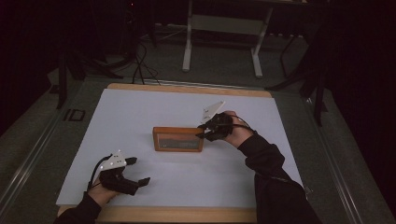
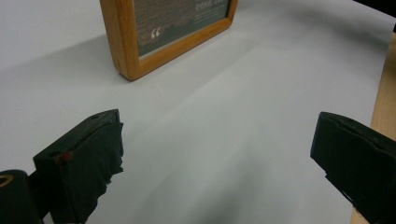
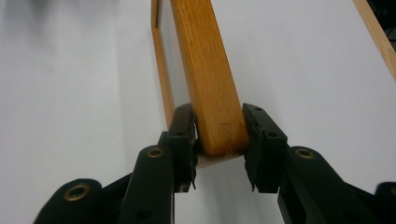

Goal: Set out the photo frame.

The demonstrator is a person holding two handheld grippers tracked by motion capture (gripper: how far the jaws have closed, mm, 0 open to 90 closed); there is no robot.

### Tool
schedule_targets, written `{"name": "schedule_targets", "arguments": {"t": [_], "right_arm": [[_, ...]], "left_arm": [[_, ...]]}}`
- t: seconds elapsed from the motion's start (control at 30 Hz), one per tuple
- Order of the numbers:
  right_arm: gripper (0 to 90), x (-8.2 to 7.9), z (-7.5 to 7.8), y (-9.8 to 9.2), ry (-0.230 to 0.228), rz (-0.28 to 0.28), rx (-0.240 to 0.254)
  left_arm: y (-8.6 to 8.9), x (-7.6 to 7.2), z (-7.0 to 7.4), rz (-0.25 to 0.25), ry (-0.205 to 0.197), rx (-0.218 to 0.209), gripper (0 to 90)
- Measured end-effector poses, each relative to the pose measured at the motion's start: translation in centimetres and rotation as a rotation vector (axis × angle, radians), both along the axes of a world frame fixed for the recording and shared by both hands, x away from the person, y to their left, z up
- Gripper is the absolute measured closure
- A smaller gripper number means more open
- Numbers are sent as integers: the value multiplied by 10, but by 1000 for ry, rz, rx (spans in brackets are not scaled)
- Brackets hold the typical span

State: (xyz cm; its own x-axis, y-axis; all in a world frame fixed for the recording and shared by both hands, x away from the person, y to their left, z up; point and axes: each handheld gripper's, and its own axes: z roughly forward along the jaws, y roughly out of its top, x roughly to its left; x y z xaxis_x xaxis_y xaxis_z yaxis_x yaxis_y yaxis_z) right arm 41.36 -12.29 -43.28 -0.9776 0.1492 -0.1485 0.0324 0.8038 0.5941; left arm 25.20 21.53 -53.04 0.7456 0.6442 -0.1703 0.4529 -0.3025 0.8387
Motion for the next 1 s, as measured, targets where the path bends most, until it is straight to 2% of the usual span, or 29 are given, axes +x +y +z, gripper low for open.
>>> {"name": "schedule_targets", "arguments": {"t": [0.23, 0.6, 1.0], "right_arm": [[652, 10, -1, 2, 7, -20, 3], [637, 25, -2, 4, 52, -60, 3], [605, 37, -8, 4, 67, -77, 15]], "left_arm": [[0, 0, -1, -2, 6, -2, 27], [1, 1, -2, -3, 5, -9, 27], [0, 1, -3, -10, 13, -11, 27]]}}
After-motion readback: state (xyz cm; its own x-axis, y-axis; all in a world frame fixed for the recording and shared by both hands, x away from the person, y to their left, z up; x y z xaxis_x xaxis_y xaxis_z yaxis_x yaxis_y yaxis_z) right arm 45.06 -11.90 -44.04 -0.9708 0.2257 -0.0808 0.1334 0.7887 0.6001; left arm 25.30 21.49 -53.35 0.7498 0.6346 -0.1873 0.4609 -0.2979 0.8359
